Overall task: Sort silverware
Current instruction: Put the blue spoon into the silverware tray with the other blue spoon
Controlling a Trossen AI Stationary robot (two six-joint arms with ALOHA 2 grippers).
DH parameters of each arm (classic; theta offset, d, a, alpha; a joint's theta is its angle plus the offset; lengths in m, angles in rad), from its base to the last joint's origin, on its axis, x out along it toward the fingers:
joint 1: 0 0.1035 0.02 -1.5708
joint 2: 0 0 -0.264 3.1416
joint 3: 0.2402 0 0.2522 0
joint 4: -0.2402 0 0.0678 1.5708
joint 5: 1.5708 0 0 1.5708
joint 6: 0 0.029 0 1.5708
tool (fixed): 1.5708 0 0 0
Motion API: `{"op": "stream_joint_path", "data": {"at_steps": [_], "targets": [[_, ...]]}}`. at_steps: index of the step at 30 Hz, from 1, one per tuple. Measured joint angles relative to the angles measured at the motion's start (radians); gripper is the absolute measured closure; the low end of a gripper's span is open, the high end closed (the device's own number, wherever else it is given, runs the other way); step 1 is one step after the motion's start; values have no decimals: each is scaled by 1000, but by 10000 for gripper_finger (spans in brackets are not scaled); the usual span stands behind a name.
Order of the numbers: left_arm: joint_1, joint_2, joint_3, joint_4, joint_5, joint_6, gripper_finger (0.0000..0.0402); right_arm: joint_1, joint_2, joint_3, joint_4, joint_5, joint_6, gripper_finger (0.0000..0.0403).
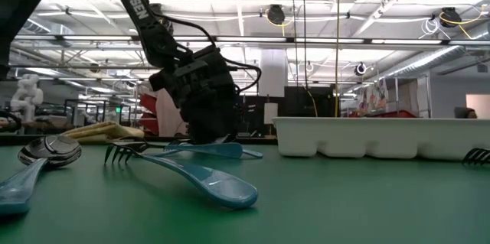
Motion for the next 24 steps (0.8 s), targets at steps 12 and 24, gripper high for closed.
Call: {"op": "stream_joint_path", "data": {"at_steps": [12,24], "targets": [[0,4,-1,40,-1,-29,396,0,0,0,0,3,-15,243],[45,-110,40,52,-178,-291,400,0,0,0,-3,1,-23,243]]}}
